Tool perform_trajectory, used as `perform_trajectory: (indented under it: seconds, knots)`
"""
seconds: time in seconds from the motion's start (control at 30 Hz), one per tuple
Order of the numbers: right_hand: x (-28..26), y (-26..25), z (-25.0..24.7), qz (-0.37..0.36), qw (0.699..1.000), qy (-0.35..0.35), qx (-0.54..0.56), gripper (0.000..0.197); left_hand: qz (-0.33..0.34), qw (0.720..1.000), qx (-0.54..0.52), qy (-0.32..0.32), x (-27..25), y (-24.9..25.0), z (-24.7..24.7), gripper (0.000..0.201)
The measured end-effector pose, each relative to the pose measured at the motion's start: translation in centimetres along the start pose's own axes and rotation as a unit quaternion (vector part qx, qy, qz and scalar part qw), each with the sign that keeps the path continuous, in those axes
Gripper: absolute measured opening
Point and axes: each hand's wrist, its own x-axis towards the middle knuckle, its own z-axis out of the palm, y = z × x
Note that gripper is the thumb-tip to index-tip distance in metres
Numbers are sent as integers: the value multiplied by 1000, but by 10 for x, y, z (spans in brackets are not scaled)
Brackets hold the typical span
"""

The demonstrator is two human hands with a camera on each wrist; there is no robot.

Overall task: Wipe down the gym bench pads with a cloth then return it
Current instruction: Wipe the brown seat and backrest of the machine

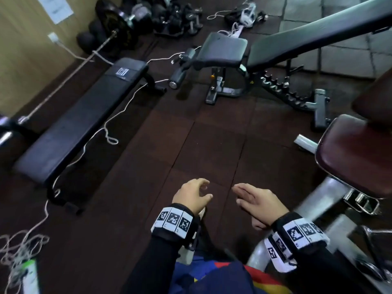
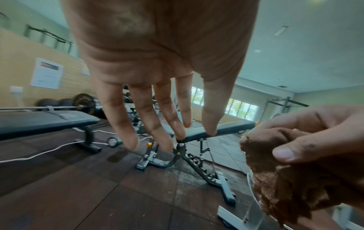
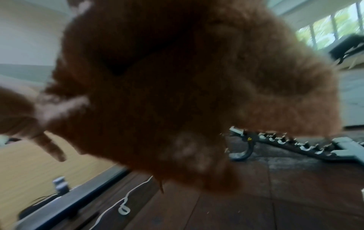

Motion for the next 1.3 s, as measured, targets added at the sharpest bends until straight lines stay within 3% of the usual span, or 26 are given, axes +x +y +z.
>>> perform_trajectory:
  seconds: [0.23,0.43,0.7,0.87,1.13,1.3]
  knots:
    - [73,-17,-30,86,989,99,75,36,90,988,90,-86,129,21,-65,35]
    - [106,-13,-38,143,963,152,171,38,148,968,121,-162,202,50,-75,39]
    - [114,23,-70,205,926,207,241,37,216,936,148,-234,263,114,-36,33]
    - [126,64,-114,201,911,240,268,32,250,915,165,-270,308,177,1,34]
    - [125,158,-207,263,903,280,192,38,285,893,178,-300,361,300,68,37]
    - [115,196,-239,286,886,310,193,41,305,869,196,-335,380,355,104,38]
